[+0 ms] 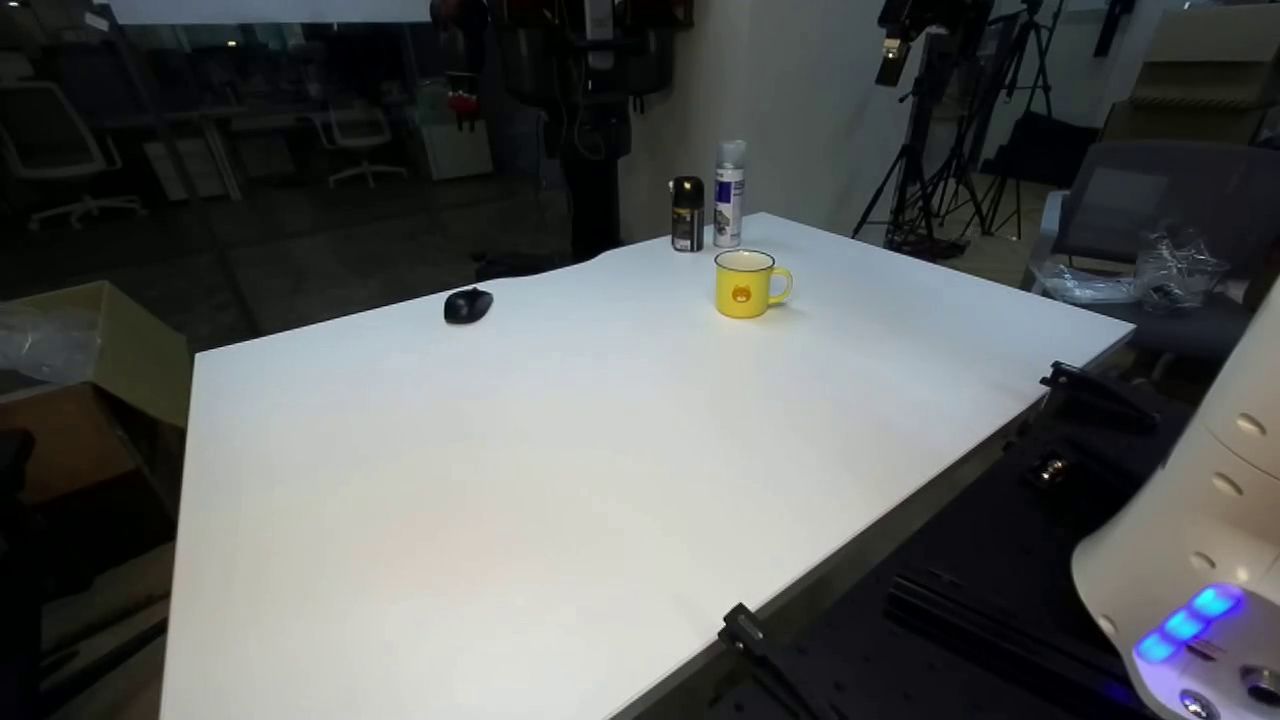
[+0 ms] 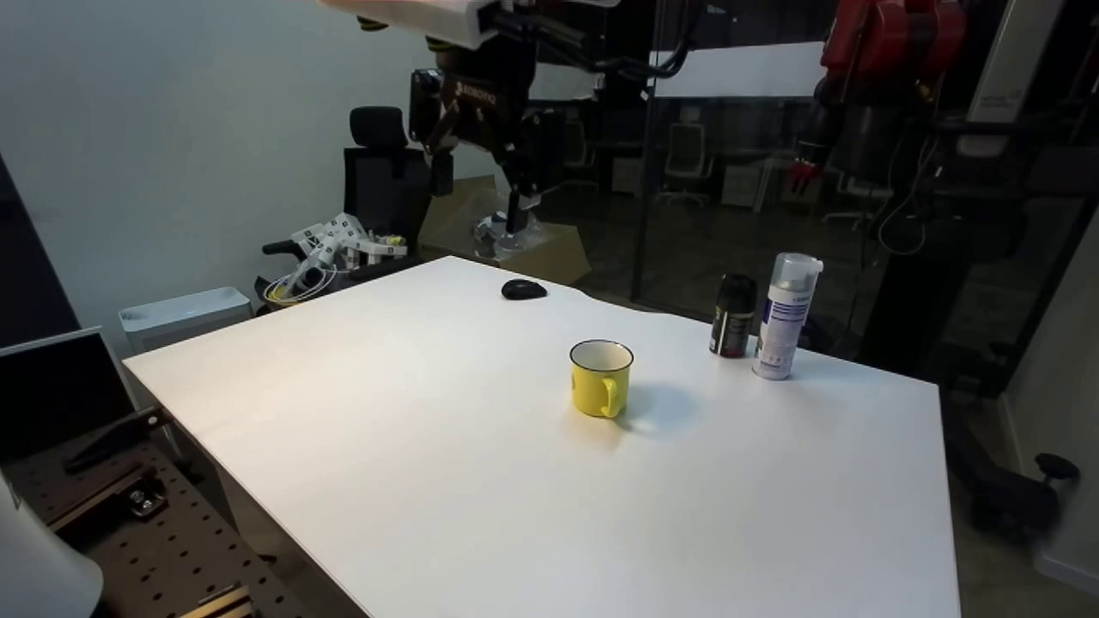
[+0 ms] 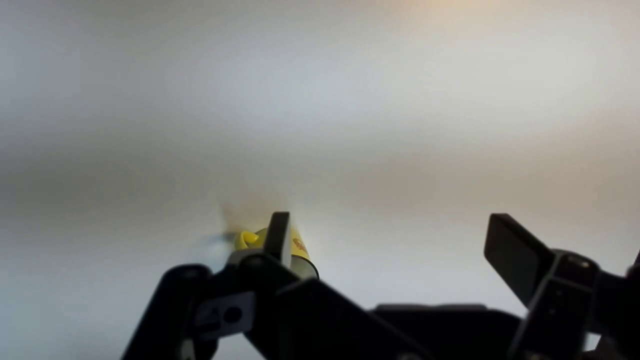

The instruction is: Move the cup to the left

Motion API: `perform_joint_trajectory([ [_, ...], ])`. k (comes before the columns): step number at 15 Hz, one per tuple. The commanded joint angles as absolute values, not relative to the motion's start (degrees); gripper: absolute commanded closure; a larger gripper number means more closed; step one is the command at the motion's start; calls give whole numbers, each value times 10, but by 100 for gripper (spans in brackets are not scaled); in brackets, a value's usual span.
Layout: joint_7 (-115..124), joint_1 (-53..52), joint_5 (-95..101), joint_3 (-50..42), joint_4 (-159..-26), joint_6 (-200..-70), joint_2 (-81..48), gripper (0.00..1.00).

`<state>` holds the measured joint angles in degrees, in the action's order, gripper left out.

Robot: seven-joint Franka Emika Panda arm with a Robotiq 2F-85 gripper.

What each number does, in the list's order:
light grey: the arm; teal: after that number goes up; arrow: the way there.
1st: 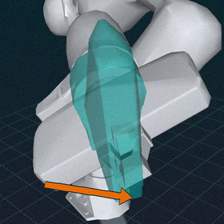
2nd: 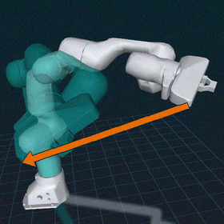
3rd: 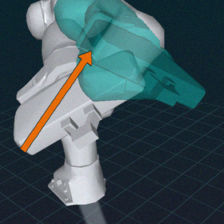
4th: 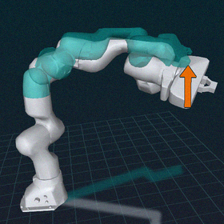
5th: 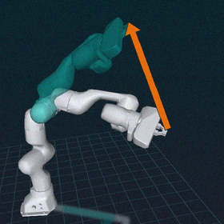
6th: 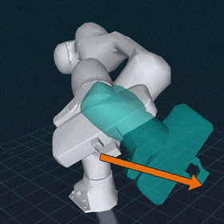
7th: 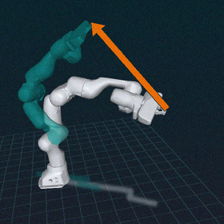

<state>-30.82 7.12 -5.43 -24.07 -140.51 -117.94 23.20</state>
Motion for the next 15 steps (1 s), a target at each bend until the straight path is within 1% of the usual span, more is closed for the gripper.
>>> perform_joint_trajectory([
  [1,-308,81,-38,-221,-1386,-1247,180,0],
  [5,-276,87,31,-192,-1350,-1347,79,0],
  [6,-304,89,2,-201,-1391,-1328,141,0],
  [11,-268,96,23,-180,-1355,-1365,65,0],
  [15,-258,92,-5,-166,-1289,-1383,-24,0],
])
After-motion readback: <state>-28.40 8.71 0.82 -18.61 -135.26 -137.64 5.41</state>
